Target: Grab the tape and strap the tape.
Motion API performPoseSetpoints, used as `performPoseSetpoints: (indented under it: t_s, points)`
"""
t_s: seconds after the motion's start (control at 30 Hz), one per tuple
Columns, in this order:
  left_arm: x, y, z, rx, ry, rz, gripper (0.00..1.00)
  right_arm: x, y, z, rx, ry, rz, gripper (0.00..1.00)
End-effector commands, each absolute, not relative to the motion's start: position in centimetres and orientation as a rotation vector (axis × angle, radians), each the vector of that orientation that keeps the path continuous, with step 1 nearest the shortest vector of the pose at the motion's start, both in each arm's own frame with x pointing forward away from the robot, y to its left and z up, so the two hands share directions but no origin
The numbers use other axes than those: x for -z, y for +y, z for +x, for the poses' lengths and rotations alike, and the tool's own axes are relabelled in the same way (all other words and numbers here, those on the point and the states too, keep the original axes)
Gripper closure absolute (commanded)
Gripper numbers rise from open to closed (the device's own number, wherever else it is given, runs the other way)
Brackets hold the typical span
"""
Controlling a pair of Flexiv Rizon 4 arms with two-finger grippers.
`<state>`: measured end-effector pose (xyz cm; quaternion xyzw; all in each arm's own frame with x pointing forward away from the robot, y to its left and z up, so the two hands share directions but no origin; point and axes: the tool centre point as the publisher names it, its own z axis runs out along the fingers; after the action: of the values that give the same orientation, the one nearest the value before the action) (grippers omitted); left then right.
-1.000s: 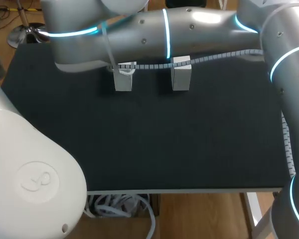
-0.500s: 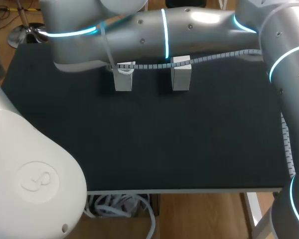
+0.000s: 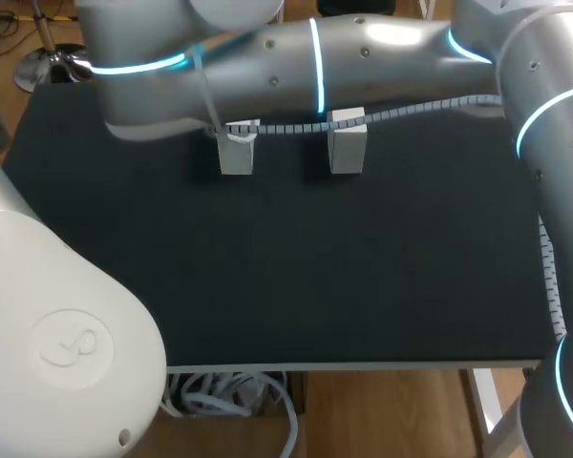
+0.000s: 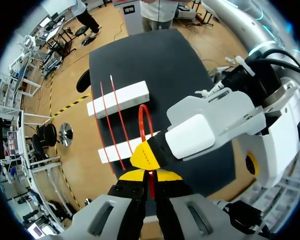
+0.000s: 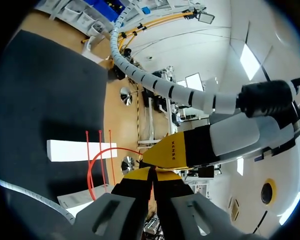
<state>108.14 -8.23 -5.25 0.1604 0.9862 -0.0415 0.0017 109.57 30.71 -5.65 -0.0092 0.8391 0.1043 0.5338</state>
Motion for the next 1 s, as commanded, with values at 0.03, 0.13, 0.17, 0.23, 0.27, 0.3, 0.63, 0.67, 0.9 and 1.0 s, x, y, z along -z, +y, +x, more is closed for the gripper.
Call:
performPoseSetpoints:
  t_s: [0.03,0.13,0.17,0.23,0.27,0.3,0.63,0.67,0.9,1.0]
  points:
    - [5.1,-8.3,108.2,0.125,3.098,0.504,1.0,5.7,30.4,109.4,-0.274,1.991,-0.029,0.98]
    - [5.1,-8.3,108.2,0.125,3.098,0.504,1.0,5.6,30.2,109.4,-0.279,1.986,-0.026,0.83]
    - [5.1,-8.3,108.2,0.125,3.098,0.504,1.0,5.6,30.2,109.4,-0.286,1.986,-0.022,0.8]
    - [5.1,-8.3,108.2,0.125,3.098,0.504,1.0,5.6,30.1,109.4,-0.283,1.983,-0.022,0.76]
    - [5.1,-8.3,108.2,0.125,3.098,0.504,1.0,5.6,30.1,109.4,-0.283,1.983,-0.021,0.77]
    - [5.1,-8.3,108.2,0.125,3.098,0.504,1.0,5.6,30.0,109.4,-0.283,1.983,-0.021,0.8]
    - [5.1,-8.3,108.2,0.125,3.098,0.504,1.0,5.3,30.0,108.7,-0.299,1.983,-0.024,0.84]
    - [5.1,-8.3,108.2,0.125,3.098,0.504,1.0,5.2,30.0,108.6,-0.304,1.983,-0.024,0.85]
    - [5.1,-8.3,108.2,0.125,3.098,0.504,1.0,4.6,30.1,107.7,-0.329,1.975,-0.033,0.85]
    - [5.1,-8.3,108.2,0.125,3.098,0.504,1.0,4.2,29.8,107.4,-0.34,1.966,-0.034,0.86]
